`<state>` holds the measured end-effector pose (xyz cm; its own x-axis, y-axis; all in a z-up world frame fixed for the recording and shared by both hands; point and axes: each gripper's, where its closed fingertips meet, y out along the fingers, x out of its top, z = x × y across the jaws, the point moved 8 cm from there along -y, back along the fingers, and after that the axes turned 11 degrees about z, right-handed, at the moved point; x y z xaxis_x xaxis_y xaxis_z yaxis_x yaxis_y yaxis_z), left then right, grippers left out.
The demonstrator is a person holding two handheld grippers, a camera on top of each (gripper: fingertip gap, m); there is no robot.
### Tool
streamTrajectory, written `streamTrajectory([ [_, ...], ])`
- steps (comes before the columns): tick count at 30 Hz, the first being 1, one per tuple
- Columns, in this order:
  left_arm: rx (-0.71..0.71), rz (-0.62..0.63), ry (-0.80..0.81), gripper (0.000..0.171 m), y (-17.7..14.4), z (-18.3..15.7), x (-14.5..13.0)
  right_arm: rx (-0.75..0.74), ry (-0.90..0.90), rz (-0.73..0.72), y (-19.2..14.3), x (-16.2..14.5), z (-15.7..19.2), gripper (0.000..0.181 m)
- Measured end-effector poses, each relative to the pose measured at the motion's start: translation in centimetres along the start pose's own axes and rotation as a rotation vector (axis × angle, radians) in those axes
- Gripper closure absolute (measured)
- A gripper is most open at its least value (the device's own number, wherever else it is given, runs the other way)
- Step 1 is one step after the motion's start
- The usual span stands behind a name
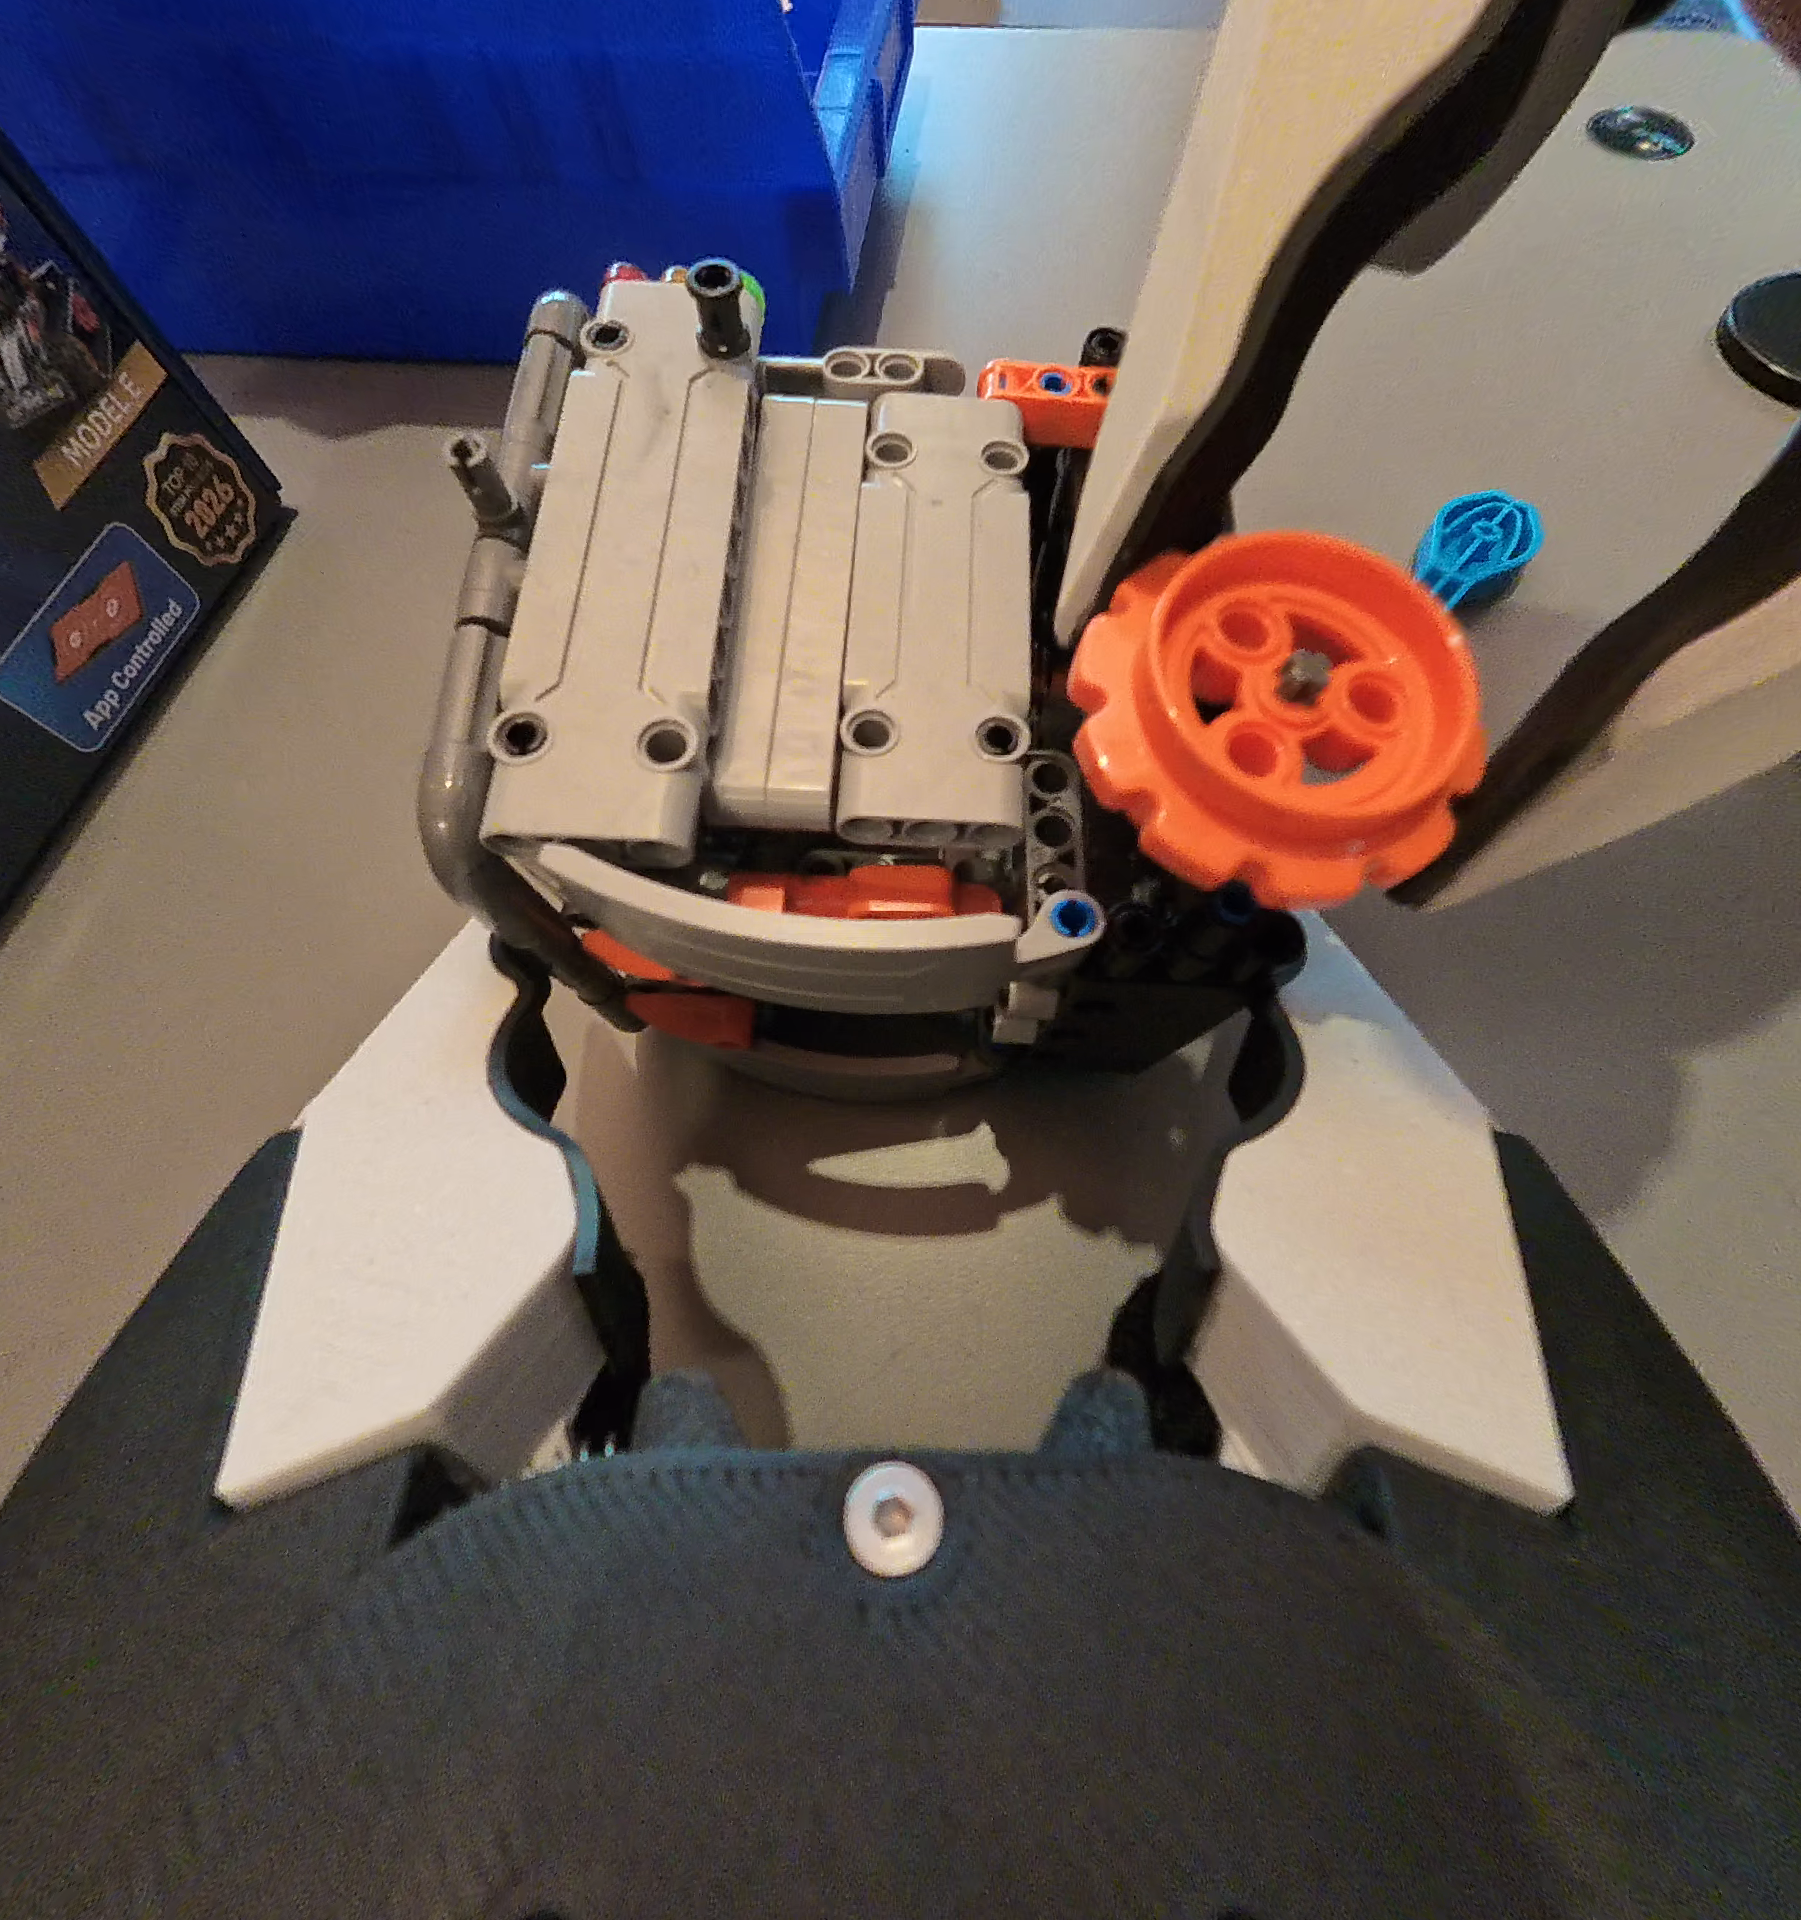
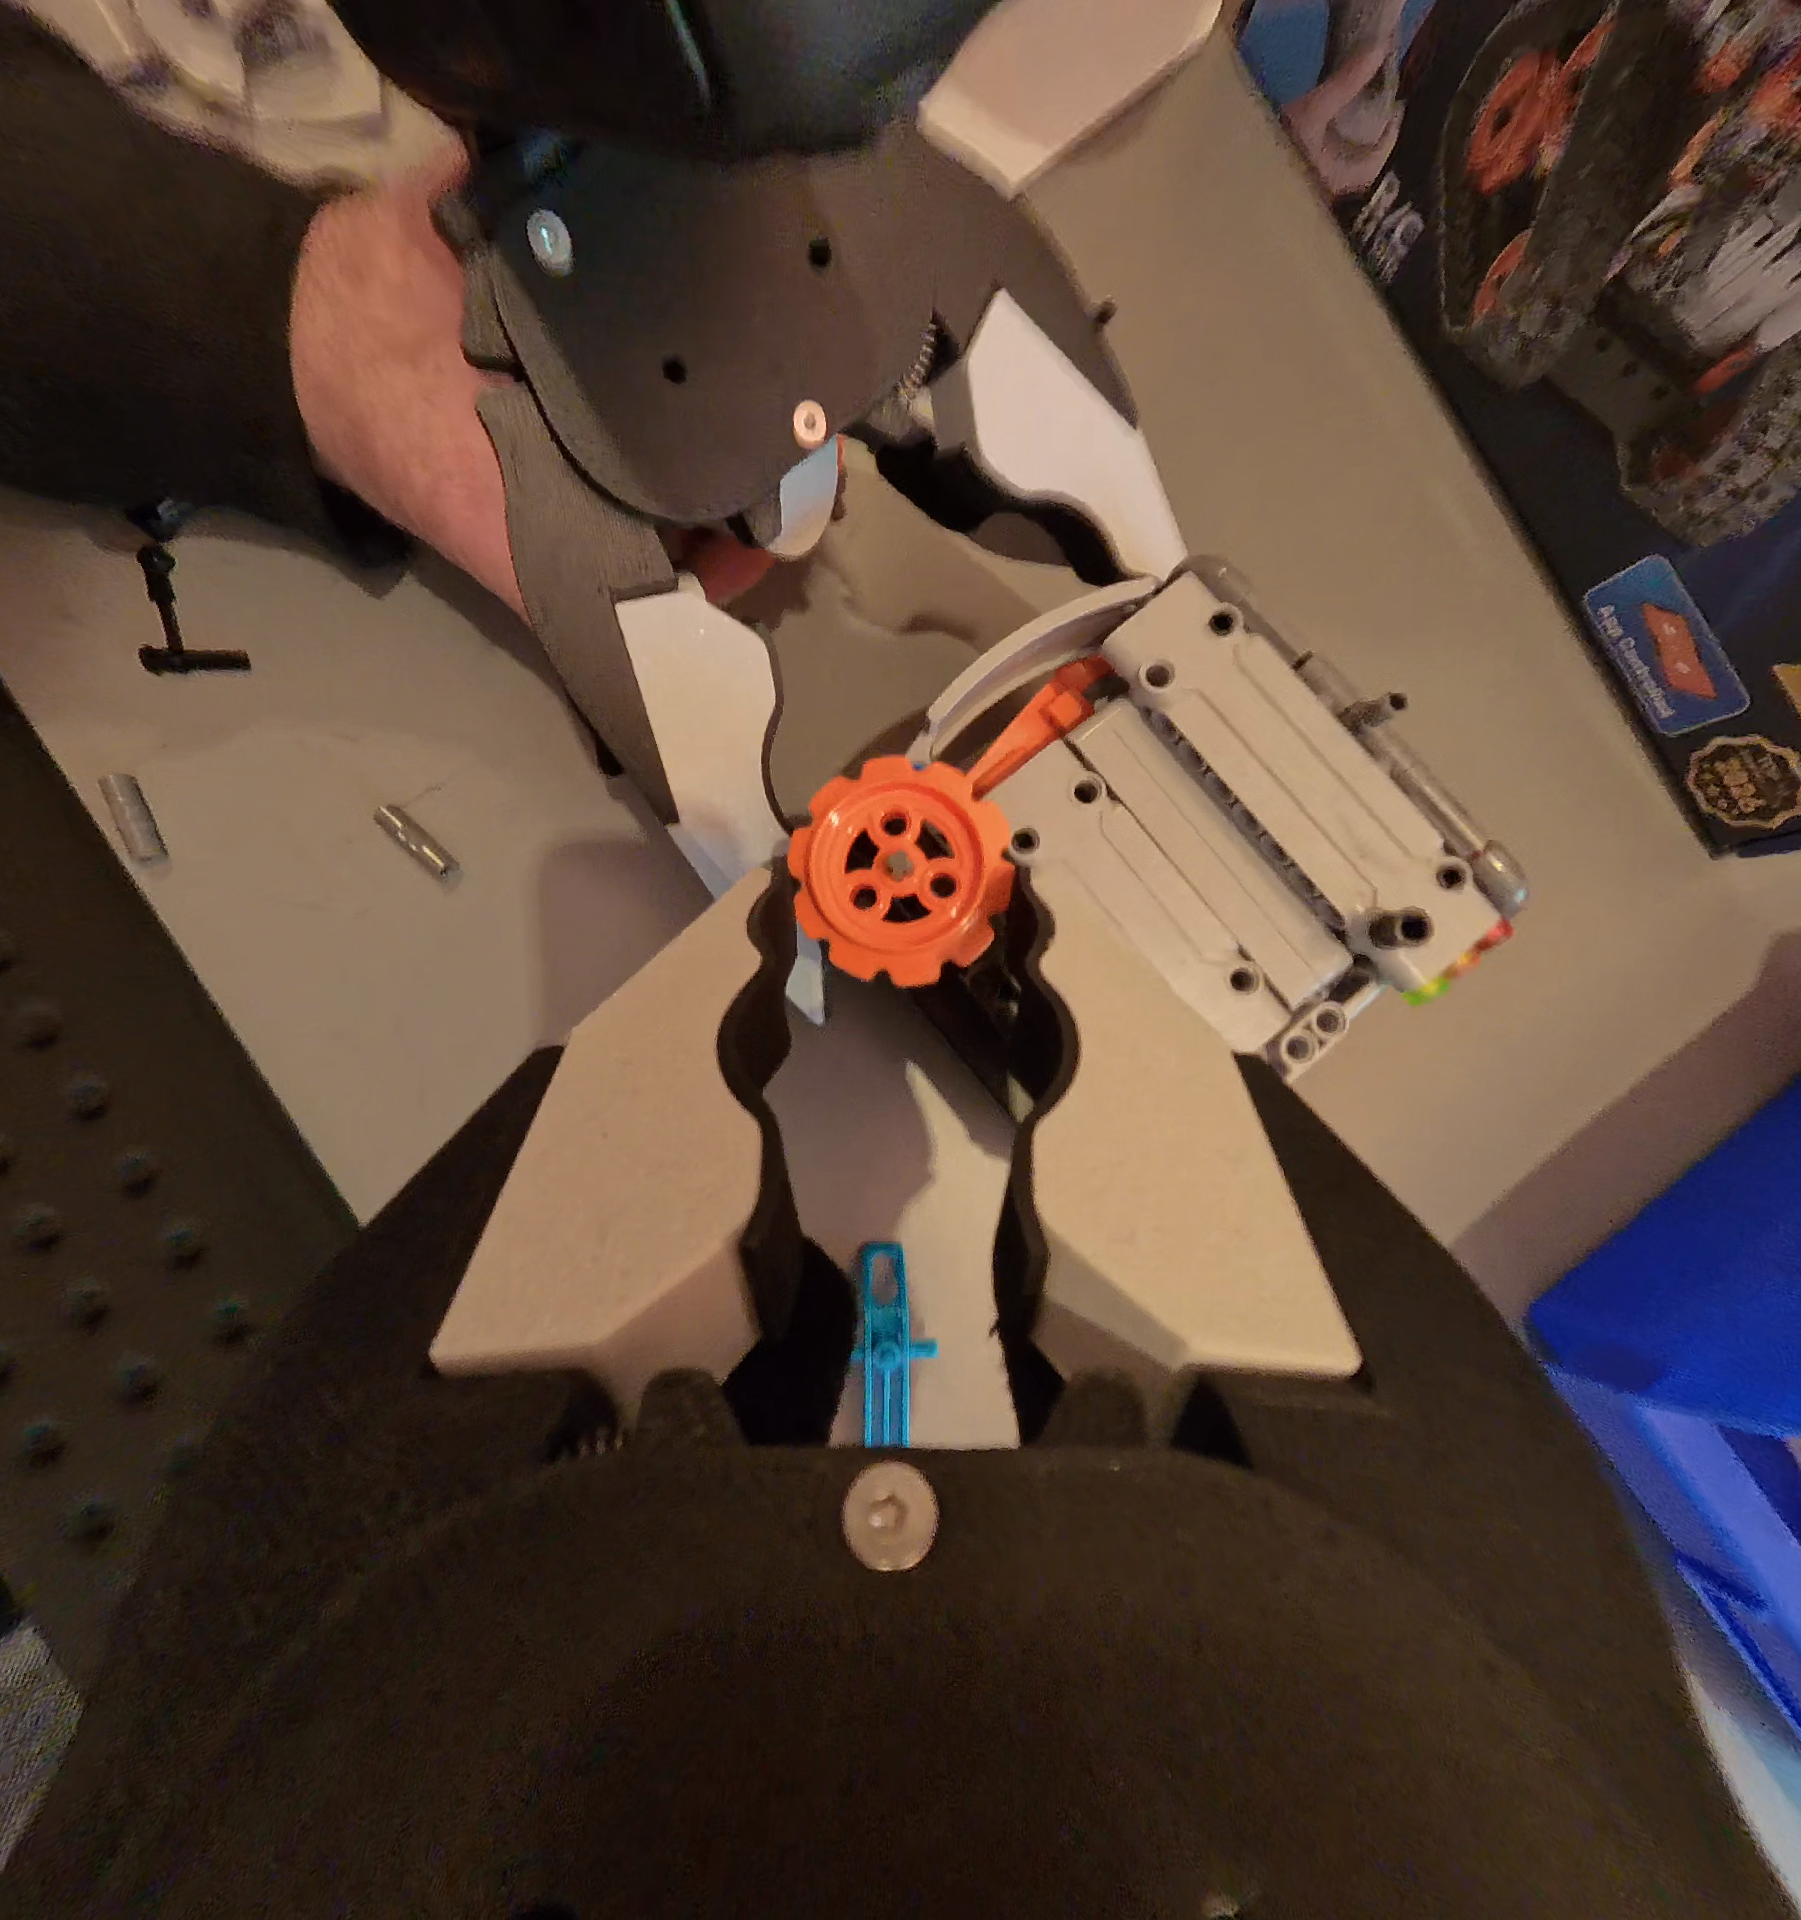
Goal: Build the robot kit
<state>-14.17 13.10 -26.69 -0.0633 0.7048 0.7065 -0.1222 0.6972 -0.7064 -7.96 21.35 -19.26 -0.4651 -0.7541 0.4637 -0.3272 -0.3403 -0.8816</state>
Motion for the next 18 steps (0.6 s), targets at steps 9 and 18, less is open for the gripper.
streamTrajectory([
  [9, -0.033, 0.016, -0.001, 0.040, 0.0, 0.1, 0.0, 0.019, 0.069, -0.057, -0.6, -0.1, 0.2, 0.117],
  [18, 0.008, 0.051, -0.075, 0.063, -5.1, 0.4, -2.1, 0.035, 0.079, -0.288, -6.6, 0.1, 0.7, 0.126],
])
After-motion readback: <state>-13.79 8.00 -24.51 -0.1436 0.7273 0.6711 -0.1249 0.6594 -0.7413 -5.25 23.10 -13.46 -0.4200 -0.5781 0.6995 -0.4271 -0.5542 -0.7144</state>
